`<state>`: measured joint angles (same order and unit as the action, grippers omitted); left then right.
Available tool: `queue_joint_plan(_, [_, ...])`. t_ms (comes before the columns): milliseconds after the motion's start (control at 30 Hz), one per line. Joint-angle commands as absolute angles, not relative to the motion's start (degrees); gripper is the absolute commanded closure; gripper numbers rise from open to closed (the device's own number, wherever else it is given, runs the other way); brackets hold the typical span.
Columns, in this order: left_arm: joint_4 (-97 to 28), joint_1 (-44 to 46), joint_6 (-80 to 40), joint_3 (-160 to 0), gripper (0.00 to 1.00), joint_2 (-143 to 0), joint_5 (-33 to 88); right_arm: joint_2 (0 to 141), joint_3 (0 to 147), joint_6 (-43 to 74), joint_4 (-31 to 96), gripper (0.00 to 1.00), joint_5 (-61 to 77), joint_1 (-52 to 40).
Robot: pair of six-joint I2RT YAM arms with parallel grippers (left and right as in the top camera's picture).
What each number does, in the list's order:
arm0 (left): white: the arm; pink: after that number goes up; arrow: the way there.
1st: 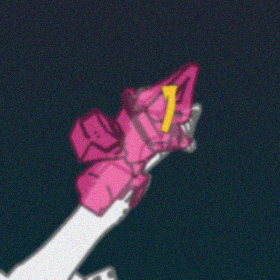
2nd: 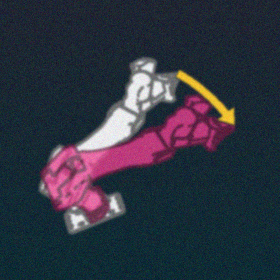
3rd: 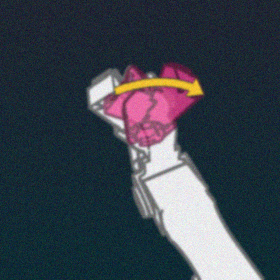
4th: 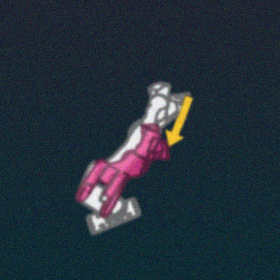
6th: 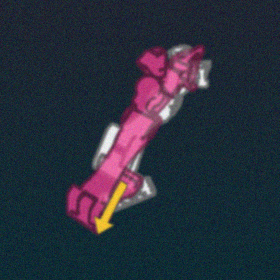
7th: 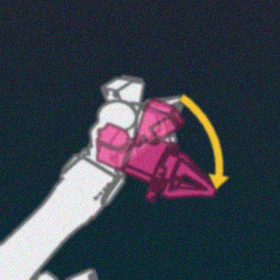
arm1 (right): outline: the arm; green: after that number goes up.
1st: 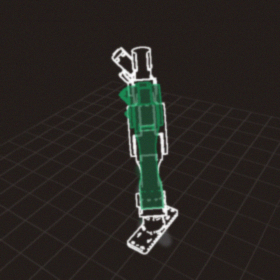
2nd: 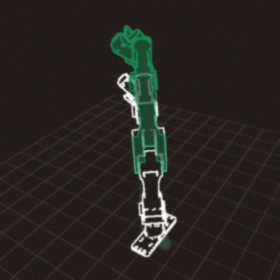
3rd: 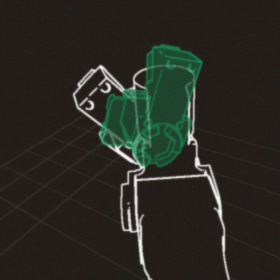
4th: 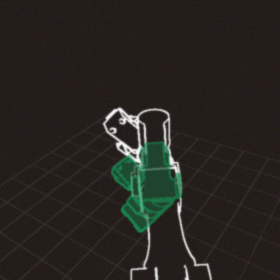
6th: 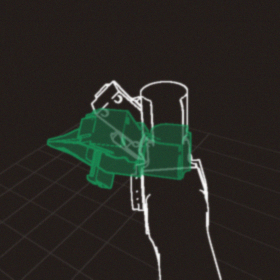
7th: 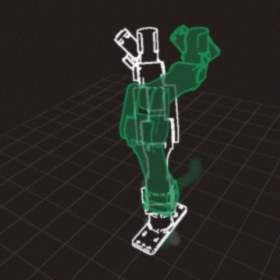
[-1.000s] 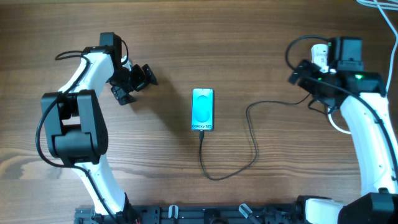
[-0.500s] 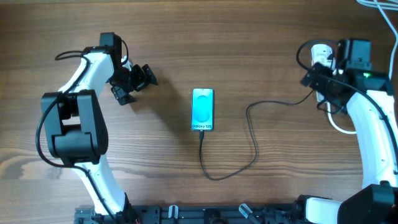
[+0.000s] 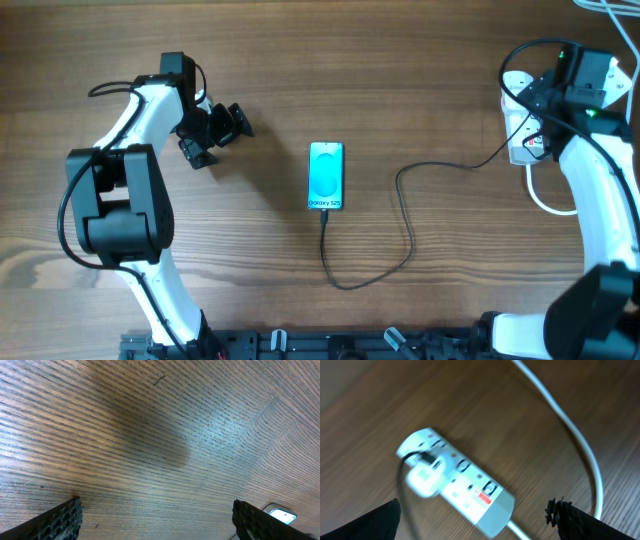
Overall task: Plug charger to phone and switch on socket
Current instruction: 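Move the right gripper up to the white power strip, then position the right gripper over the rocker switch beside the plugged socket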
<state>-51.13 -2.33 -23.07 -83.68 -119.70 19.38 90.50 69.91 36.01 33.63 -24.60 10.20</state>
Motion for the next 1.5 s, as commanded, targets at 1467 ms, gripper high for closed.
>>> queue_joint_plan(1467, [-51.0,-2.5,-22.8,-82.4,0.0,-121.0,18.2,110.0,91.3,23.3,49.2,0.0,-3.3,28.5])
